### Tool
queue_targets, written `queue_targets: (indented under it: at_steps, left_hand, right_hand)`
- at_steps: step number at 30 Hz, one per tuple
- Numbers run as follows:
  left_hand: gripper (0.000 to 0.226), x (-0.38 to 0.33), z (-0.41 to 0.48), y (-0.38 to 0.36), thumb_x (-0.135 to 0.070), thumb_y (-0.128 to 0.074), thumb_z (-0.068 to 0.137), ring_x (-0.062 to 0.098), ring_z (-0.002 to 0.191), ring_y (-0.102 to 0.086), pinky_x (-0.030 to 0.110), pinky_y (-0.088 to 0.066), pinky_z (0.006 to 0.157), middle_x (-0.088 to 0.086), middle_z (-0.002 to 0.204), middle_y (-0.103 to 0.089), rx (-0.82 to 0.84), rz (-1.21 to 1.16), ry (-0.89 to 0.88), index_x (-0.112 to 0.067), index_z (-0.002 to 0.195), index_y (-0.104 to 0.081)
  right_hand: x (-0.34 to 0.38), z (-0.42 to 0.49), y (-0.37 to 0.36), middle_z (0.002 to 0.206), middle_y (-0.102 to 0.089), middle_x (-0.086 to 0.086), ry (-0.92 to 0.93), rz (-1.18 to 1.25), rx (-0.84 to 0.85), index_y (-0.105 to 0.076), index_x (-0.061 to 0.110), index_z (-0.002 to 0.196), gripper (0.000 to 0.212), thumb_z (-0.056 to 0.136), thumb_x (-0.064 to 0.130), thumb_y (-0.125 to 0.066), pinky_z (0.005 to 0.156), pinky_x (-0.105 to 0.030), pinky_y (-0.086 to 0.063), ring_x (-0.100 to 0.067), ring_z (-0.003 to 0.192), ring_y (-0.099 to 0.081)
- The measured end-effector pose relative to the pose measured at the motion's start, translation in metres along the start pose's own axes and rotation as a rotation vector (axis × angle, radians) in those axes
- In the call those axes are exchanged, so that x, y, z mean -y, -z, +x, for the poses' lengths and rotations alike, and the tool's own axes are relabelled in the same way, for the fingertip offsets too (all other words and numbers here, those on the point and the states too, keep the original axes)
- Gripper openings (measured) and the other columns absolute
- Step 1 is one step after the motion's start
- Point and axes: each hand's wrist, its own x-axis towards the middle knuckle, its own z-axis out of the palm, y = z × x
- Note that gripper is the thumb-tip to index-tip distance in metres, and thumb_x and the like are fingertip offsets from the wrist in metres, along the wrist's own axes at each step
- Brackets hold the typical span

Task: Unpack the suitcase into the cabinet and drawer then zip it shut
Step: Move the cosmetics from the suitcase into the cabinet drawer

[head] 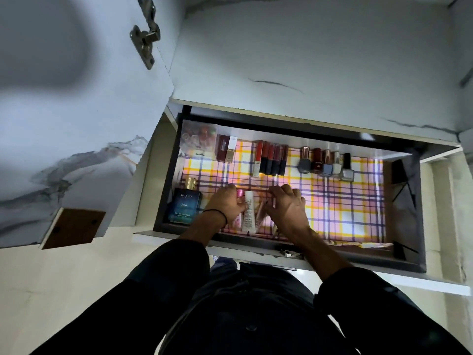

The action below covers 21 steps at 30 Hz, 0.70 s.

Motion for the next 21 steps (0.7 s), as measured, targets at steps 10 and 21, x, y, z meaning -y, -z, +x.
queue_targets:
  at_steps: [10, 21]
  left_hand:
    - [0.022, 0.014, 0.002, -0.001, -0.023, -0.063, 0.092, 0.026, 0.09, -0.062, 0.034, -0.051, 0.077, 0.009, 0.098, -0.064, -0.055, -0.022, 0.079, -0.011, 0.108, -0.054]
    - [0.027, 0.029, -0.005, 0.004, -0.012, -0.059, 0.093, 0.031, 0.102, -0.063, 0.038, -0.05, 0.087, 0.016, 0.111, -0.065, -0.173, -0.005, 0.085, -0.005, 0.119, -0.054]
  right_hand:
    - [0.021, 0.001, -0.003, 0.12, -0.065, -0.006, 0.147, -0.015, 0.169, -0.042, 0.023, 0.14, 0.052, 0.093, 0.032, -0.064, 0.104, -0.047, -0.028, -0.031, 0.124, -0.042]
    - [0.043, 0.017, -0.029, 0.131, -0.062, -0.009, 0.087, 0.091, 0.22, -0.035, 0.032, 0.146, 0.061, 0.093, 0.034, -0.066, 0.112, -0.052, -0.021, -0.032, 0.127, -0.052]
